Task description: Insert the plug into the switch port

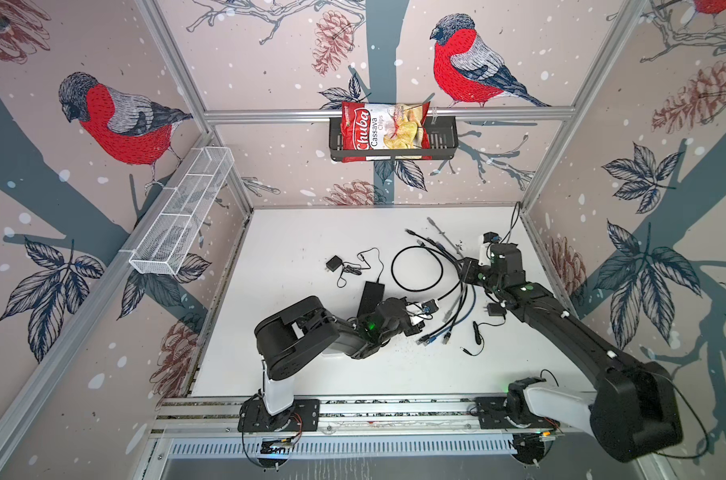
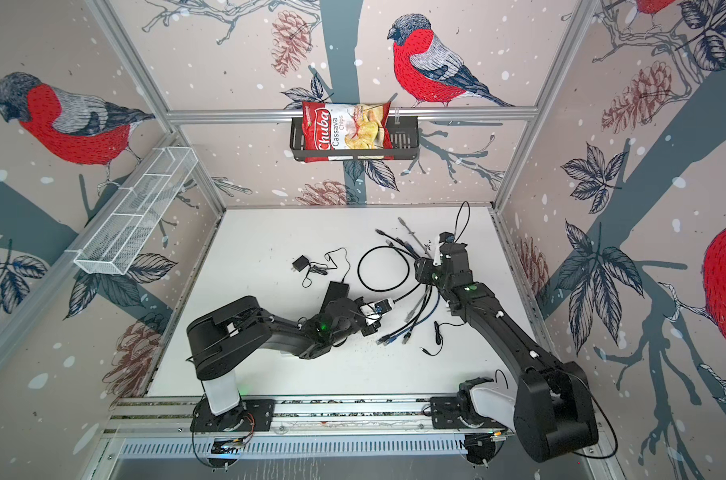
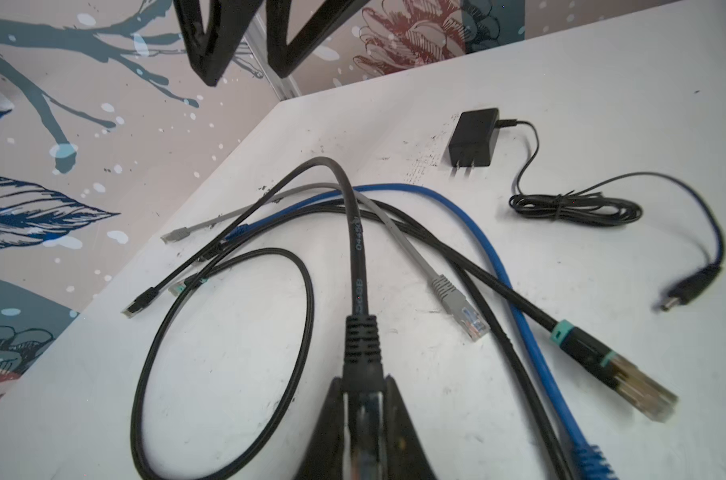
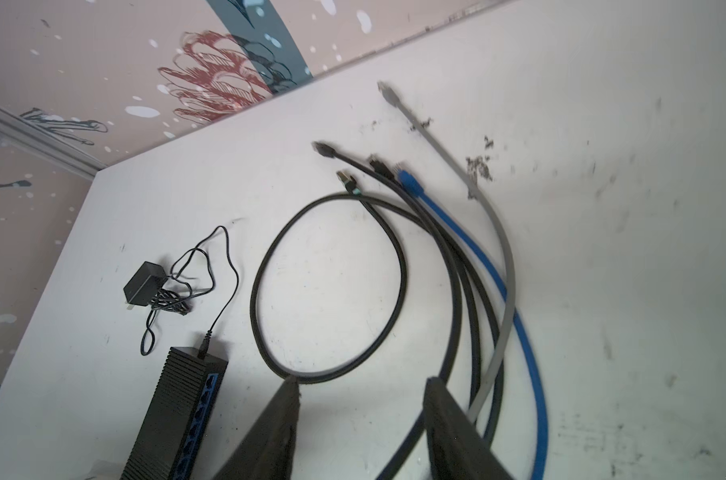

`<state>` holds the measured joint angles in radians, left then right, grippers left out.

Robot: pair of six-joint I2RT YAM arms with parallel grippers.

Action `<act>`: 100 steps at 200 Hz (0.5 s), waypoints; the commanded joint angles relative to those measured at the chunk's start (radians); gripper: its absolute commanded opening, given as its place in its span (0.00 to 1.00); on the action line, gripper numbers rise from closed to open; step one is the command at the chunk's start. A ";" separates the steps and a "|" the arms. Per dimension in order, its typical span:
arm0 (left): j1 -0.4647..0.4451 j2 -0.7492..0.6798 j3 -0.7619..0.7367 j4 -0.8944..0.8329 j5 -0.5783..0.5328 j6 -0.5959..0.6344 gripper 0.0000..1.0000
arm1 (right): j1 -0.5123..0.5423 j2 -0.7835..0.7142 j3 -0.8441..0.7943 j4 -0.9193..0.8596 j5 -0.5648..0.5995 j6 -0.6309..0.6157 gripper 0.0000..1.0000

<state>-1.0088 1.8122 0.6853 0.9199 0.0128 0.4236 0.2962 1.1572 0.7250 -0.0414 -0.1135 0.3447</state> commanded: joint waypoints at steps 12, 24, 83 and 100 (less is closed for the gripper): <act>0.038 -0.085 -0.044 -0.049 0.124 0.035 0.01 | 0.007 -0.055 -0.079 0.247 -0.117 -0.240 0.60; 0.051 -0.110 -0.056 -0.080 0.150 0.047 0.00 | 0.018 -0.074 -0.121 0.317 -0.157 -0.352 0.60; 0.116 -0.191 -0.056 -0.245 0.289 0.104 0.00 | 0.034 -0.146 -0.206 0.334 -0.431 -0.850 0.60; 0.126 -0.201 -0.060 -0.261 0.291 0.116 0.00 | 0.057 -0.136 -0.224 0.278 -0.433 -0.944 0.60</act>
<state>-0.8959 1.6279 0.6281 0.7029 0.2398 0.5087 0.3313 1.0149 0.5224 0.2687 -0.4534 -0.3576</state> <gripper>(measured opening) 0.142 0.599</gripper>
